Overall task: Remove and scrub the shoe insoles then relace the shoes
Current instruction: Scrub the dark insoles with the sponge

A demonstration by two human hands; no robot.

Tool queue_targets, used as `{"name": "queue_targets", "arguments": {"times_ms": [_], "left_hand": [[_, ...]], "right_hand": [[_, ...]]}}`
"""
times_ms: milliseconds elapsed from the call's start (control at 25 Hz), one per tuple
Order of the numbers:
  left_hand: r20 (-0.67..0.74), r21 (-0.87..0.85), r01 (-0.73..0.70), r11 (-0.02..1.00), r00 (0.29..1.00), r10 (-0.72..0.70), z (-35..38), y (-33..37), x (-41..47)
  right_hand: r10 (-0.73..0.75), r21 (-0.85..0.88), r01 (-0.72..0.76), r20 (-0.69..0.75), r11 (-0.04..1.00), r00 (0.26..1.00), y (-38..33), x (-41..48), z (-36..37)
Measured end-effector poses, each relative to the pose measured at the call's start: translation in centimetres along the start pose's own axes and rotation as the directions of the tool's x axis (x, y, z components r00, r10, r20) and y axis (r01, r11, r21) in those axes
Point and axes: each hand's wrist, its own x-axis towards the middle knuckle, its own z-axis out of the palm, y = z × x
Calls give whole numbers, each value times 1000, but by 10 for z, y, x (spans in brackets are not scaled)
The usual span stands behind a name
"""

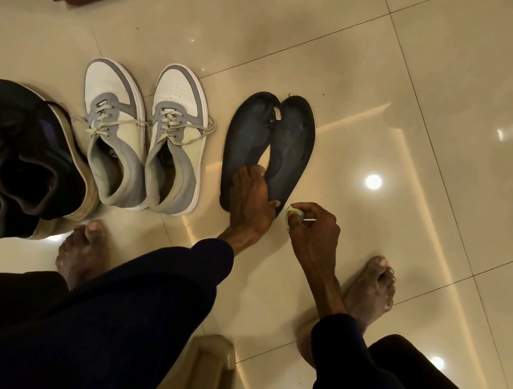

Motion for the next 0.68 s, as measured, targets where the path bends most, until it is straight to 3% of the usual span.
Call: {"name": "queue_targets", "arguments": {"times_ms": [120,200,280,400,520,600,680], "left_hand": [[44,-92,-9,996,999,13,-1,11,3],[183,-262,43,964,983,6,-9,20,4],[385,-439,199,876,923,-16,-26,29,-3],[591,-696,476,538,805,52,-70,42,-24],[649,-760,628,170,717,255,-128,58,-49],[645,-740,672,25,699,308,-167,75,-63],[639,-724,689,-37,689,343,-203,93,-76]], "right_hand": [[1,-15,-2,-52,1000,999,-4,-2,-6],[9,-1,-9,-118,1000,993,-13,-3,-16],[-25,32,30,-169,999,985,-29,-4,-31],[-135,50,146,-176,988,975,-64,-5,-57],[-323,-7,325,-145,946,935,-109,-11,-84],[-432,-77,426,-138,902,891,-147,-27,-100],[-490,-120,478,-114,870,864,-187,-48,-112]]}}
